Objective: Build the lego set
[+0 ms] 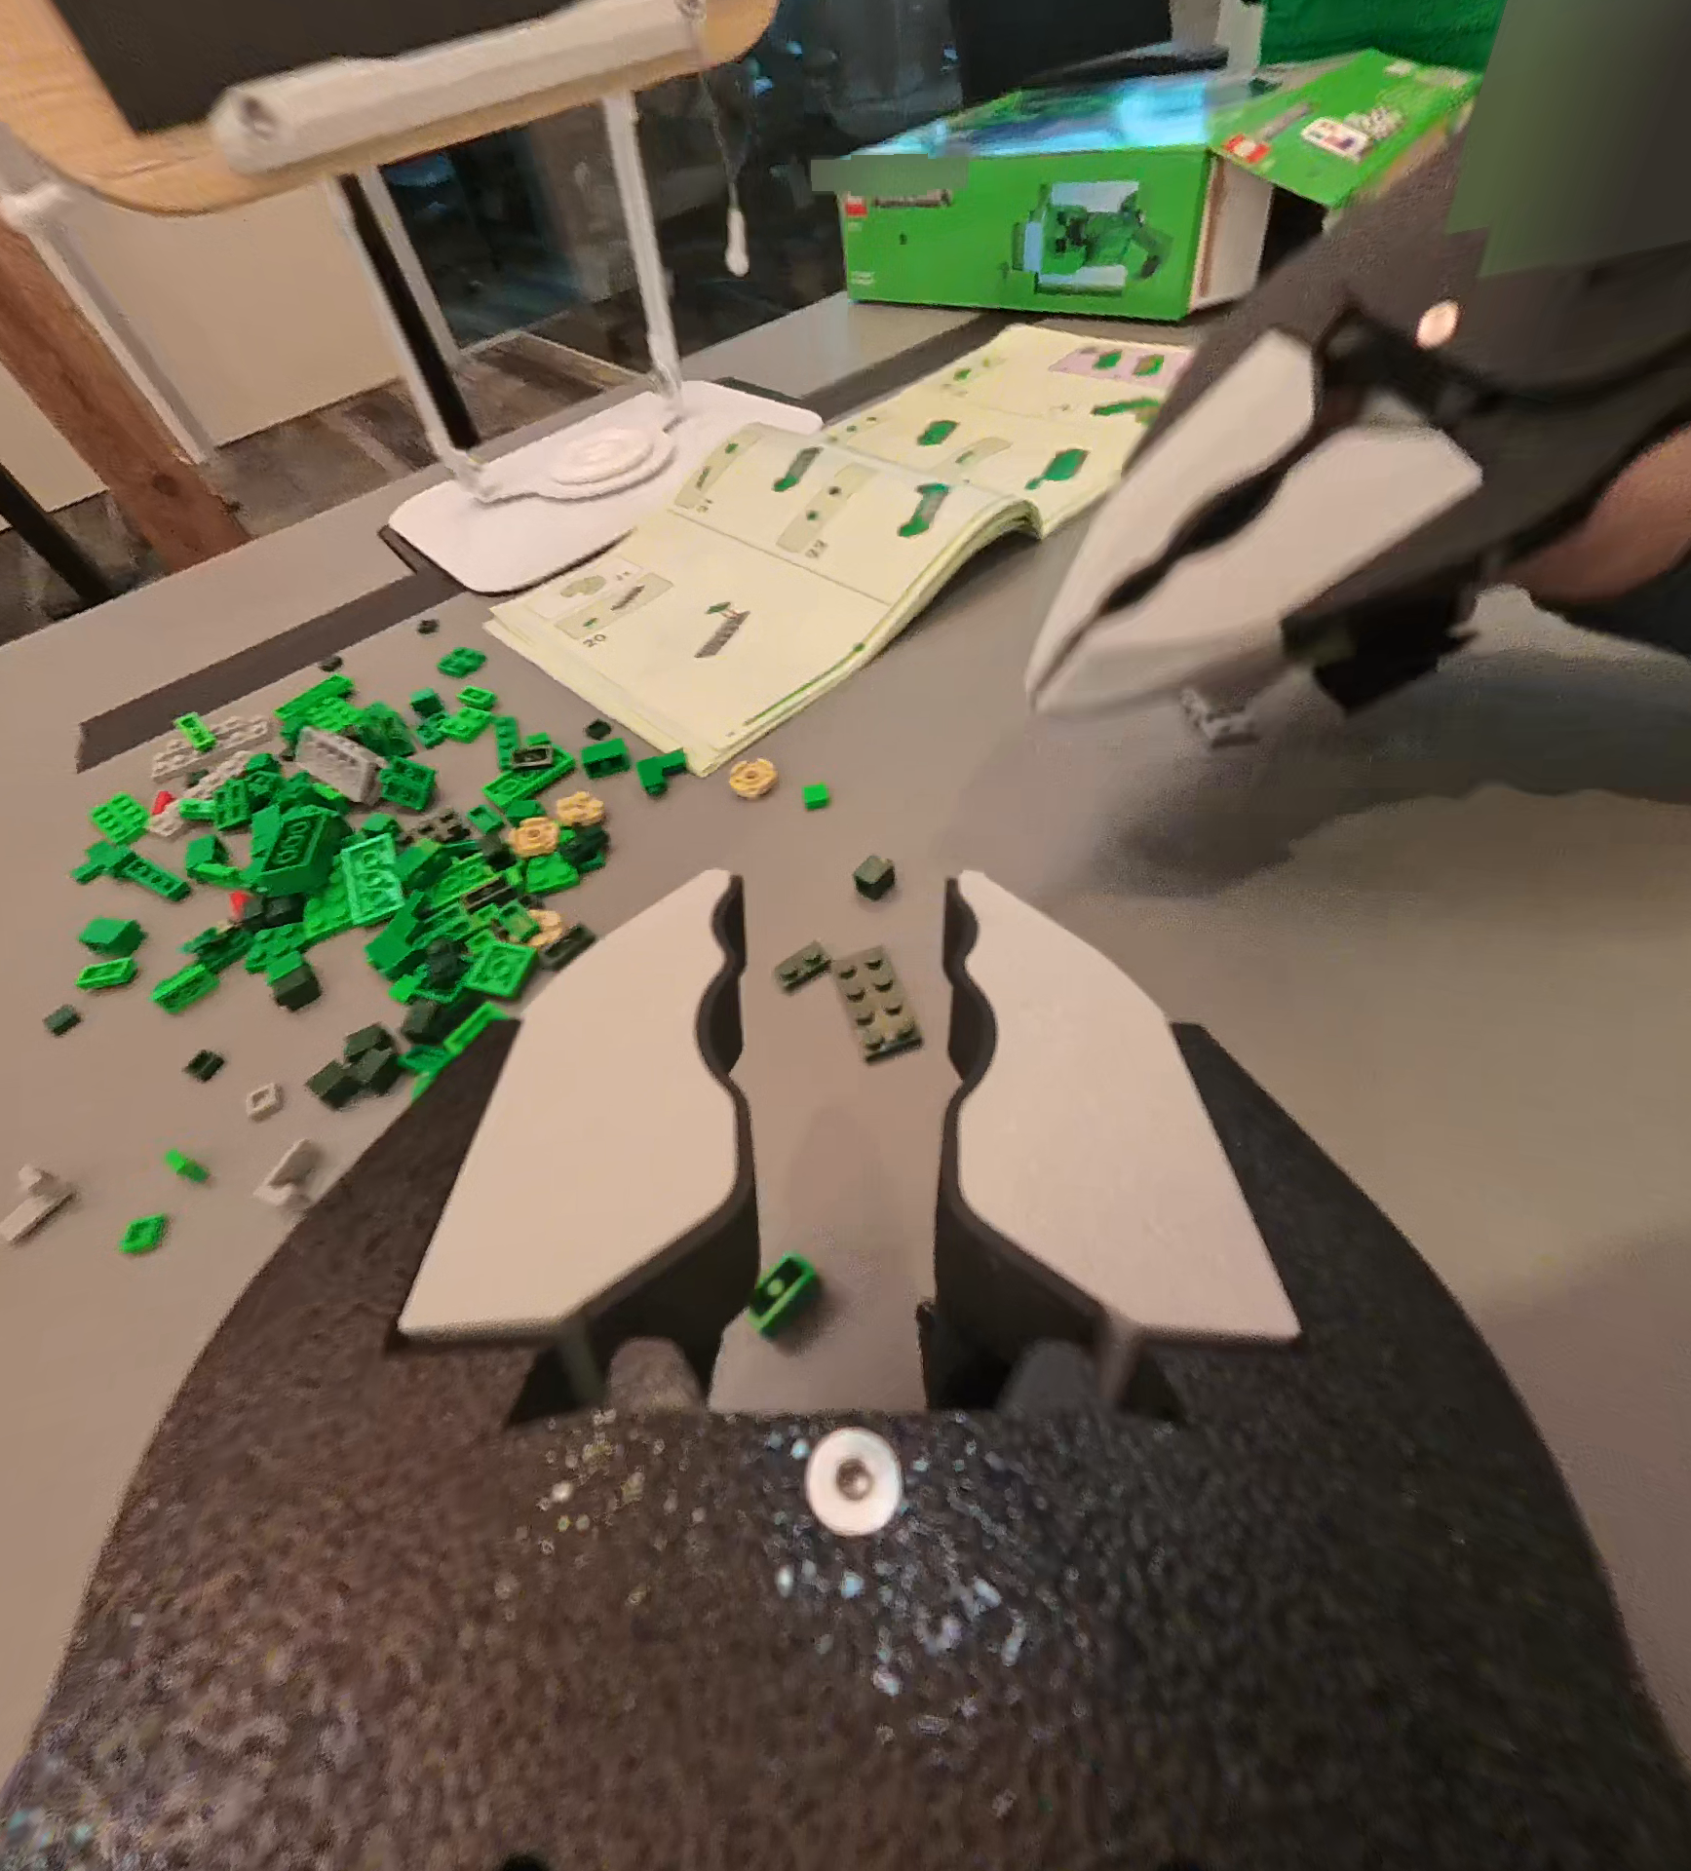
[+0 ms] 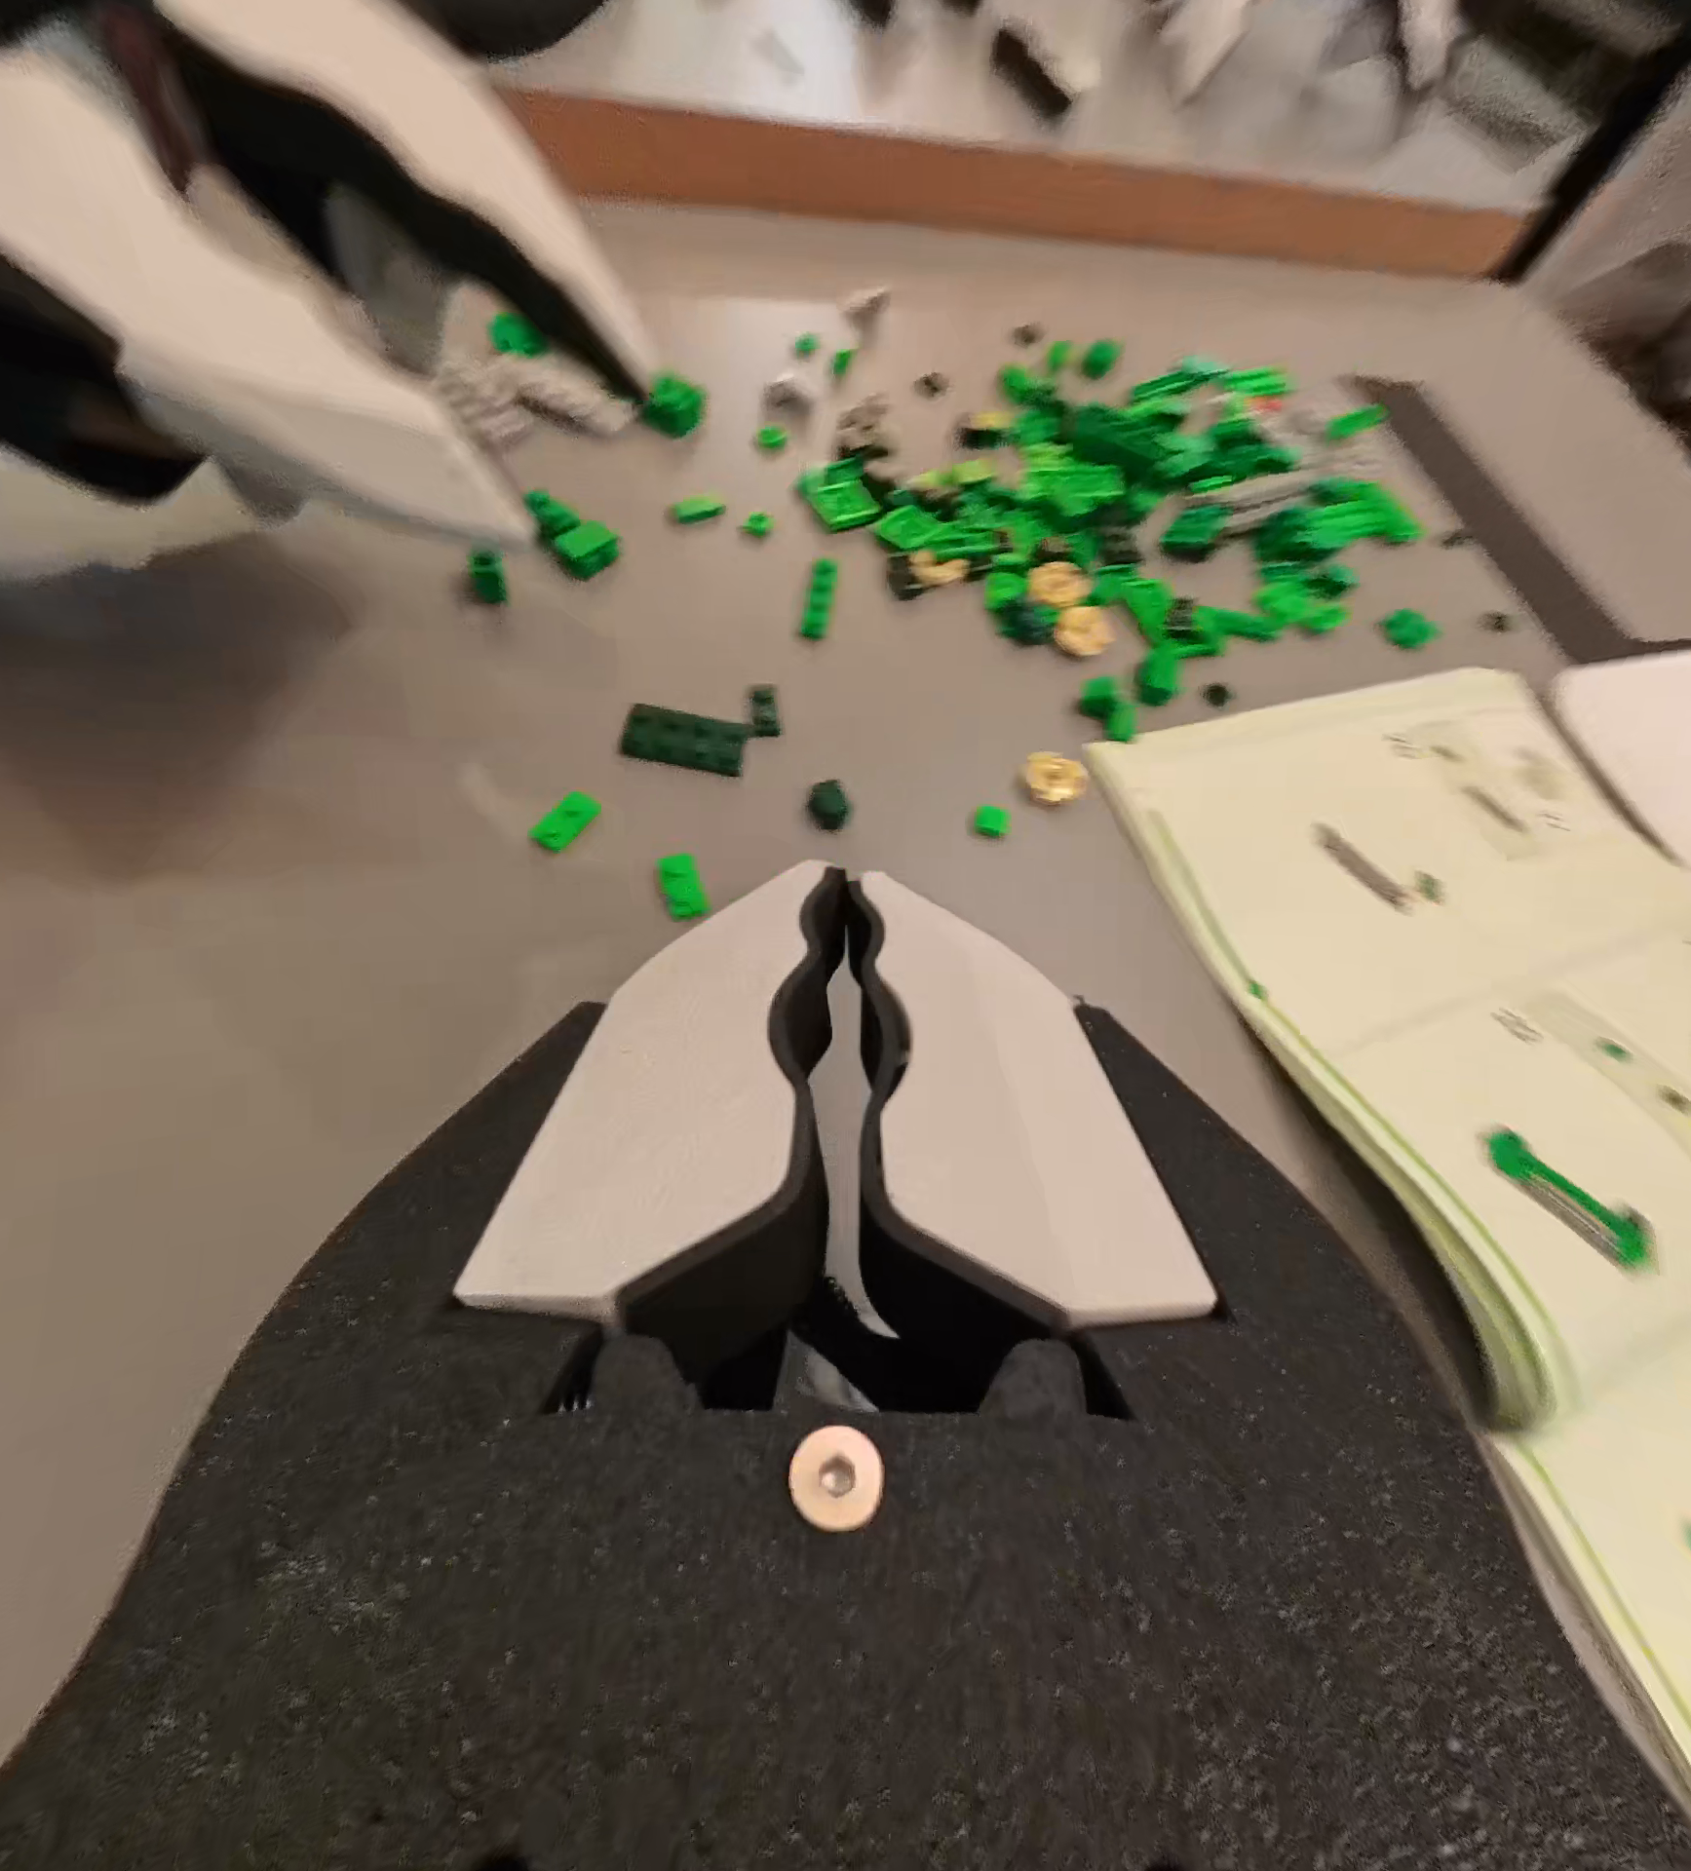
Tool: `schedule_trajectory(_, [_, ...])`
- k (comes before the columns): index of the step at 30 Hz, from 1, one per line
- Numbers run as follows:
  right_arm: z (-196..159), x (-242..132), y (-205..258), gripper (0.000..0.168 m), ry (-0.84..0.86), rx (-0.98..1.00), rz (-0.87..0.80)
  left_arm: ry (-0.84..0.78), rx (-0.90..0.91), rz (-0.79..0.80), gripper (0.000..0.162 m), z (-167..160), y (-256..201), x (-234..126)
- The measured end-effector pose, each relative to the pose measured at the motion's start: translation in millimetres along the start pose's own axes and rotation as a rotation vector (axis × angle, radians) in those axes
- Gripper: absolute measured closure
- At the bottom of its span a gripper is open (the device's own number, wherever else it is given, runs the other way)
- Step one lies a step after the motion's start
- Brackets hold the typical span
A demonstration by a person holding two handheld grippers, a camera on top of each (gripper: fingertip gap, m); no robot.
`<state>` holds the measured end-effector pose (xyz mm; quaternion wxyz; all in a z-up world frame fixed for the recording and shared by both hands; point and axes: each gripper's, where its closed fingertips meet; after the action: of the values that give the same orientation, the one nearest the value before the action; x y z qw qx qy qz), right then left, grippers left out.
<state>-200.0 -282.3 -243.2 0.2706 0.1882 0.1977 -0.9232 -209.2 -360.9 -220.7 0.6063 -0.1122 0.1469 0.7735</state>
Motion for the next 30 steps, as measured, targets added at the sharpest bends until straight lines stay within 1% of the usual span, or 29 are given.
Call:
schedule_trajectory(2, [-2.4, -12.8, -23.5, 0.168, -0.041, 0.050, -0.089, 0.034, 0.004, -0.022, 0.124, -1.6, -9.9, 12.9])
schedule_trajectory(4, [-9.8, -23.4, -38.9, 0.168, -0.067, 0.101, -0.131, 0.061, 0.013, -0.045, 0.123, -2.4, -20.5, 26.2])
schedule_trajectory(5, [-13.3, -27.8, -43.1, 0.168, -0.081, 0.120, -0.134, 0.084, 0.026, -0.052, 0.123, -4.3, -24.5, 31.9])
schedule_trajectory(8, [-21.2, -35.1, -40.8, 0.168, -0.086, 0.162, -0.065, 0.155, 0.077, -0.053, 0.120, -11.9, -28.9, 40.2])
schedule_trajectory(10, [-22.3, -36.9, -30.1, 0.168, -0.090, 0.158, 0.007, 0.189, 0.111, -0.089, 0.119, -14.2, -33.3, 40.7])
schedule_trajectory(12, [-17.8, -33.9, -9.5, 0.167, -0.074, 0.173, 0.110, 0.219, 0.151, -0.043, 0.117, -13.7, -23.3, 34.5])
schedule_trajectory(13, [-13.3, -29.9, 4.9, 0.154, -0.056, 0.173, 0.168, 0.212, 0.162, -0.025, 0.117, -11.1, -19.0, 30.4])
schedule_trajectory(14, [-11.2, -23.4, 17.3, 0.146, -0.019, 0.150, 0.199, 0.199, 0.163, -0.015, 0.117, -8.2, -16.2, 26.4])
schedule_trajectory(15, [-12.3, -15.4, 27.1, 0.142, 0.032, 0.095, 0.209, 0.185, 0.155, -0.011, 0.118, -5.9, -14.2, 22.4])
schedule_trajectory(16, [-15.3, -6.1, 31.3, 0.140, 0.084, 0.030, 0.185, 0.174, 0.145, -0.005, 0.118, -4.4, -12.4, 18.5])
schedule_trajectory(18, [-22.2, 10.4, 36.5, 0.143, 0.171, -0.071, 0.162, 0.158, 0.132, 0.014, 0.118, -3.6, -9.1, 10.8])
schedule_trajectory(21, [-27.2, 26.5, 42.9, 0.147, 0.245, -0.079, 0.221, 0.156, 0.124, 0.033, 0.119, -7.9, -7.9, 1.0])
schedule_trajectory(23, [-25.8, 30.1, 45.4, 0.151, 0.259, -0.065, 0.262, 0.158, 0.125, 0.038, 0.119, -12.3, -8.2, -4.7])
schedule_trajectory(26, [-26.2, 32.4, 41.9, 0.158, 0.269, -0.104, 0.243, 0.151, 0.119, 0.042, 0.119, -17.4, -8.3, -11.4])
schedule_trajectory(30, [-26.3, 32.4, 41.9, 0.159, 0.279, -0.116, 0.237, 0.135, 0.096, 0.029, 0.119, -20.9, -9.1, -12.6])
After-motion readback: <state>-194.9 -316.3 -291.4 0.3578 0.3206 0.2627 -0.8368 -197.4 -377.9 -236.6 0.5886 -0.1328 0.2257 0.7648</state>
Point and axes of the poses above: each gripper's, where its closed fingertips meet, x out along the fingers, z out of its top, y = z × x across the jaws, and after that the axes turned 10 degrees about -z, right-handed
